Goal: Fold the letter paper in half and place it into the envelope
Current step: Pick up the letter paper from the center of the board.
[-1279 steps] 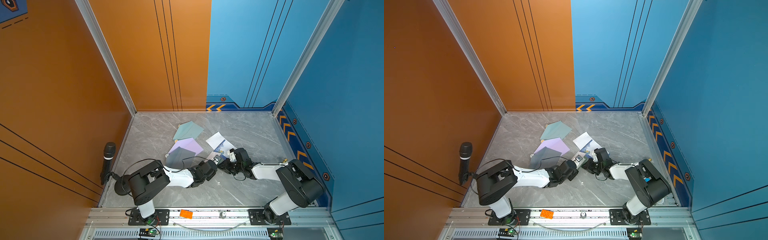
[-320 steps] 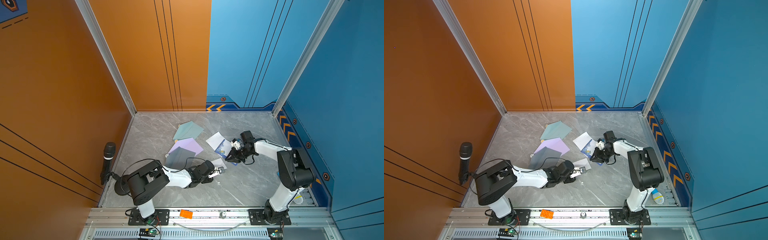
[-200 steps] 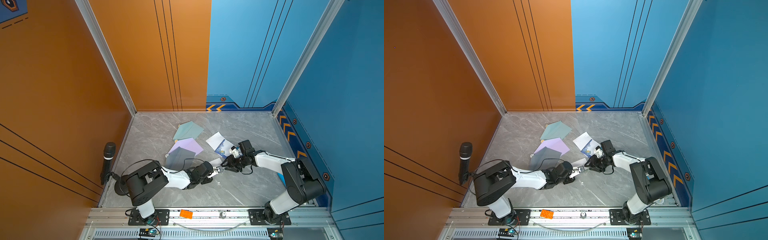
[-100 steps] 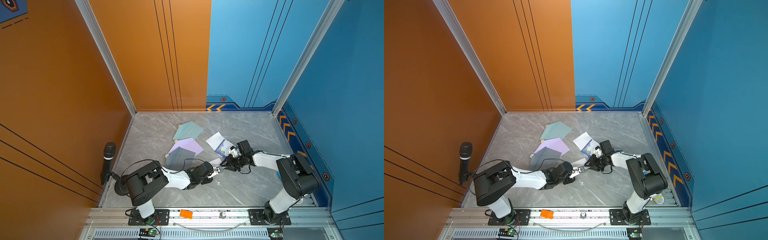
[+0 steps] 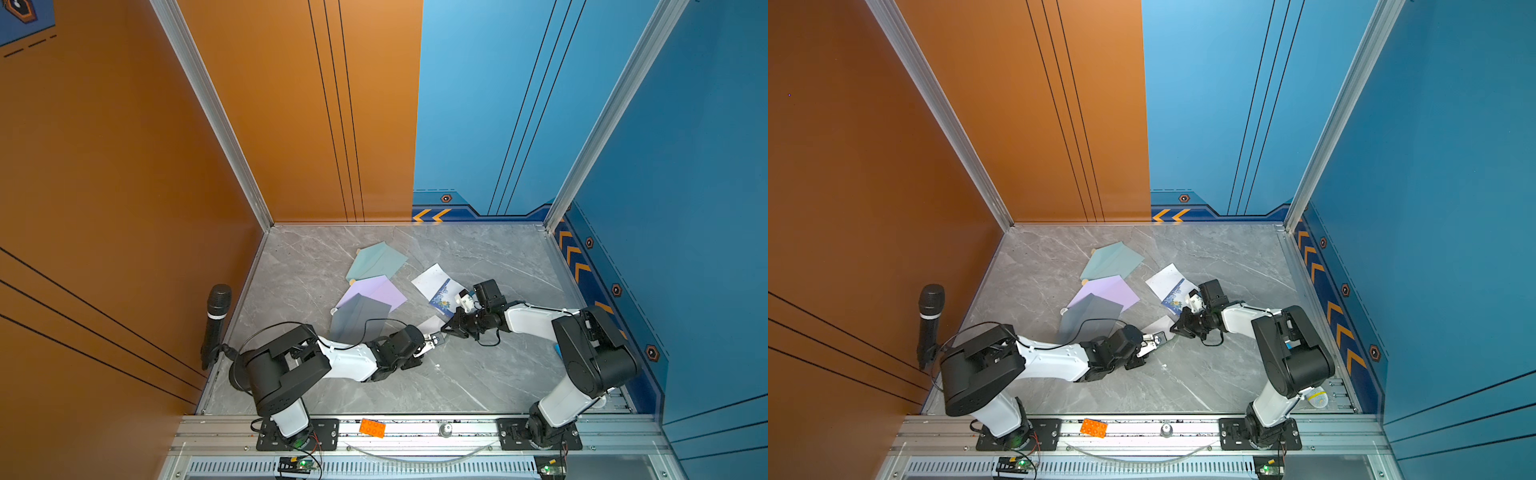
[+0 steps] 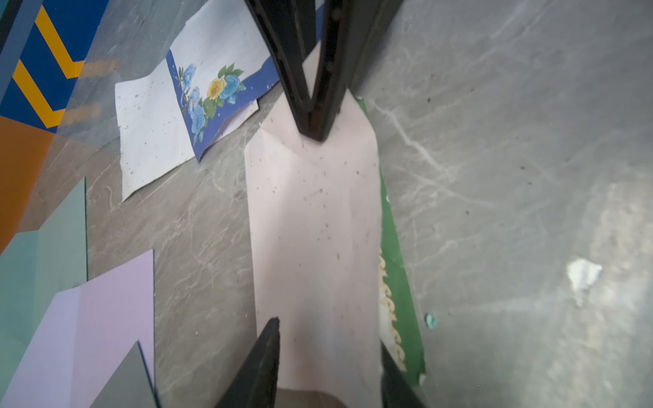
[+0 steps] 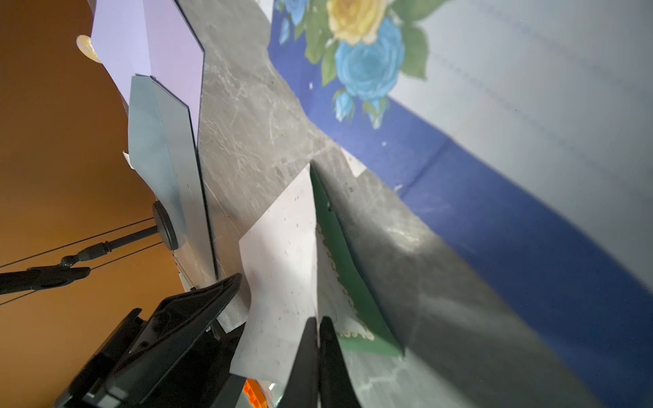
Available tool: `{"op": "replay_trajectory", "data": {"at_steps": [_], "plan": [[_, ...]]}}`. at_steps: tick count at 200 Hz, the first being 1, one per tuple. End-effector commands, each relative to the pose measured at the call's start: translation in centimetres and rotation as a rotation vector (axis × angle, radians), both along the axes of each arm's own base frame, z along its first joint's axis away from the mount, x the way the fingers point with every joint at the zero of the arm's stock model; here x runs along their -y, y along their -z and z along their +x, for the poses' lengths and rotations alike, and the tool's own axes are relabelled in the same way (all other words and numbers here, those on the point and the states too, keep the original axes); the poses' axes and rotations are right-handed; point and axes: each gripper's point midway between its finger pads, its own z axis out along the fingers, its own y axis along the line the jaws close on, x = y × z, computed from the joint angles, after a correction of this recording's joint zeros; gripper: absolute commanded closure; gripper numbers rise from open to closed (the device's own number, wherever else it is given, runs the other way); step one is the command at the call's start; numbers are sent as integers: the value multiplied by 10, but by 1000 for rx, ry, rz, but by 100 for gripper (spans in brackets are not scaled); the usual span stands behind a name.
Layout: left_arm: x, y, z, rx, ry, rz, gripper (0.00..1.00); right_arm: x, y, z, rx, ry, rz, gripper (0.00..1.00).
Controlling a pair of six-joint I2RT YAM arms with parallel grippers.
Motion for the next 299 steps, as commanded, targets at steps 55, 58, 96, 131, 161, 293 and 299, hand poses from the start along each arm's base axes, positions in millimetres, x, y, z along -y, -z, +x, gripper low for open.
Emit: {"op": "replay_trajectory", "data": {"at_steps": [55,58,96,131,161,293,299], "plan": [[-26,-43,7,-230,-93,-222,52,-5,-13,-2,290,-197,-116,95],[-27,-44,8,-247,-97,-239,51,-5,-13,-2,300,-207,-127,95],[-33,-42,27,-358,-145,-269,50,-12,-17,-6,445,-293,-272,95],[-25,-30,31,-463,-138,-307,50,-16,-28,-4,545,-292,-317,95],[-22,-21,35,-531,-145,-353,49,-18,-37,-5,598,-292,-310,95],[3,-16,42,-740,-48,-462,37,-25,-45,-6,671,-316,-330,95],[4,-16,41,-753,-39,-469,36,-25,-46,-6,674,-314,-332,95]]}}
